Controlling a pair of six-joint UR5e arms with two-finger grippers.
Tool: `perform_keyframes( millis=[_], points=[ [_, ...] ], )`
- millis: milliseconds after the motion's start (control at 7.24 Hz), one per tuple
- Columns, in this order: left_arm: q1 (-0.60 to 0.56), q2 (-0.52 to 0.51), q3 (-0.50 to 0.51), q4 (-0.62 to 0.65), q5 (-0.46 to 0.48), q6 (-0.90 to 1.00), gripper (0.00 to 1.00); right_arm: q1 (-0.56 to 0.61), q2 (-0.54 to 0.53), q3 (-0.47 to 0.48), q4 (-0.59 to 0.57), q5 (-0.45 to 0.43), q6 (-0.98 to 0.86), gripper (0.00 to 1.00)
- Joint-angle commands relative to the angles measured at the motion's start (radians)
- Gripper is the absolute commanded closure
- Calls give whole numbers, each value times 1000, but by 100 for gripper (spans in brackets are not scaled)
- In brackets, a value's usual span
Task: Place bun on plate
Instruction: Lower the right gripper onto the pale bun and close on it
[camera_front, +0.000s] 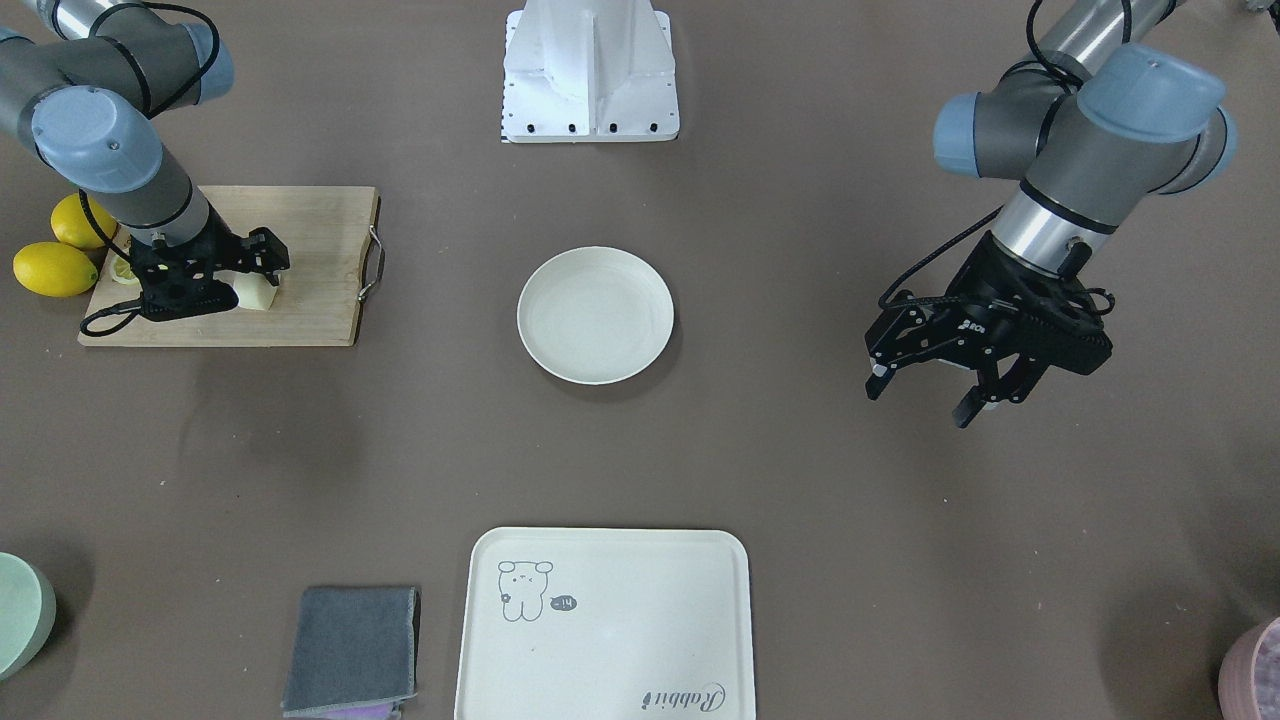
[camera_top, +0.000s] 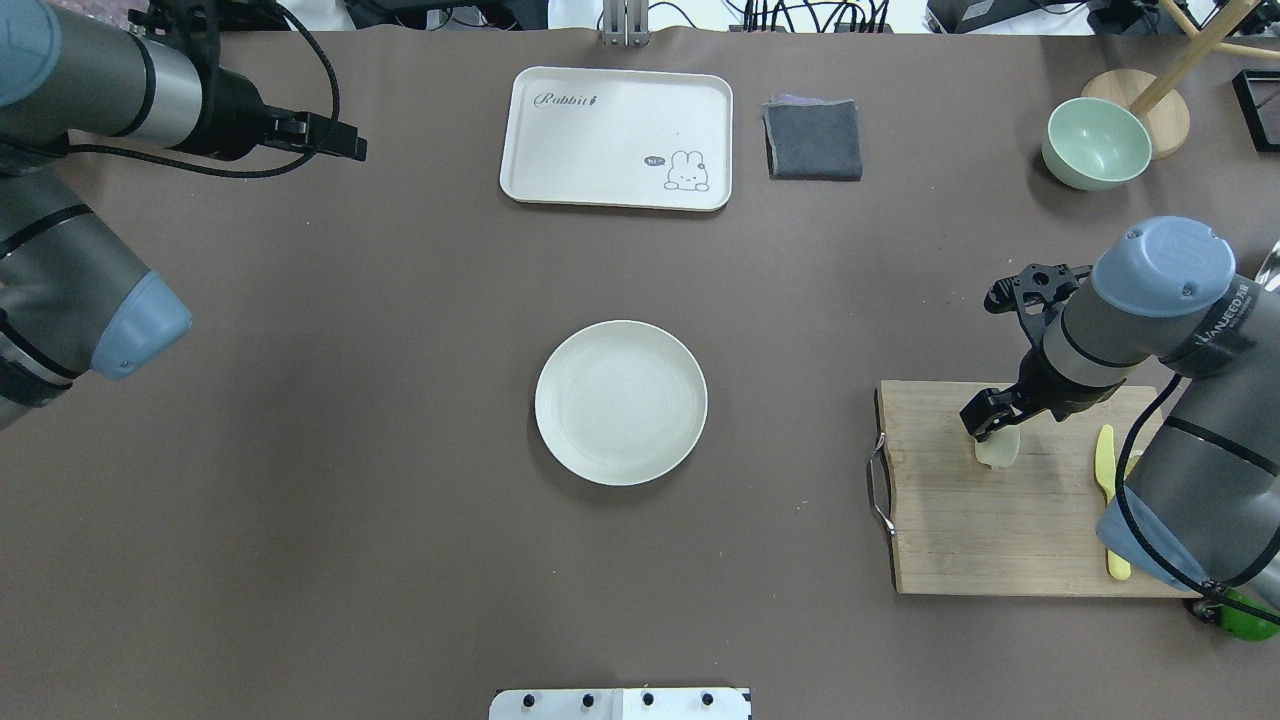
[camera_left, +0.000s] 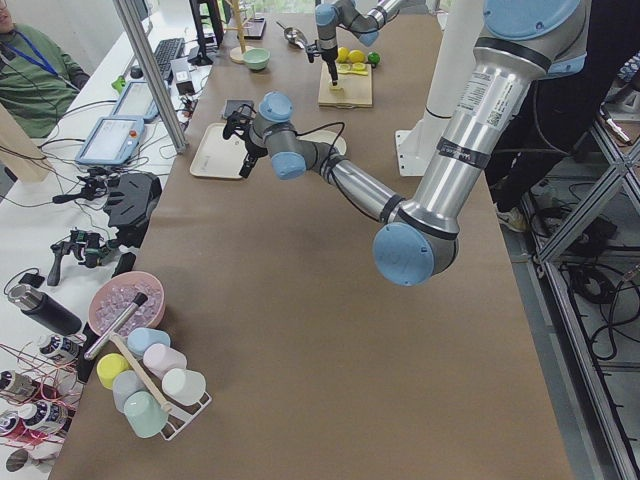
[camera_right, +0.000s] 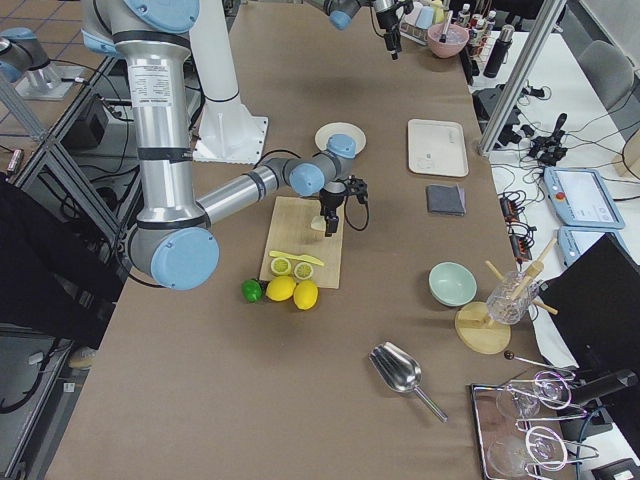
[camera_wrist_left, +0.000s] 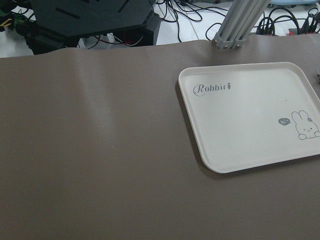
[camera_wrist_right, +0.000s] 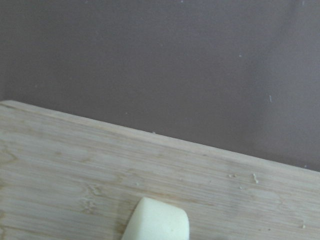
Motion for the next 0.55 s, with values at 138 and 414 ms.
perform_keyframes(
  millis=[138, 414],
  points=[
    [17, -1, -7, 0, 75, -2, 3, -15, 5, 0, 2, 2, 0, 15],
    [22, 3, -14, 0, 81, -3, 3, -15, 4, -8, 5, -1, 61, 81]
  ],
)
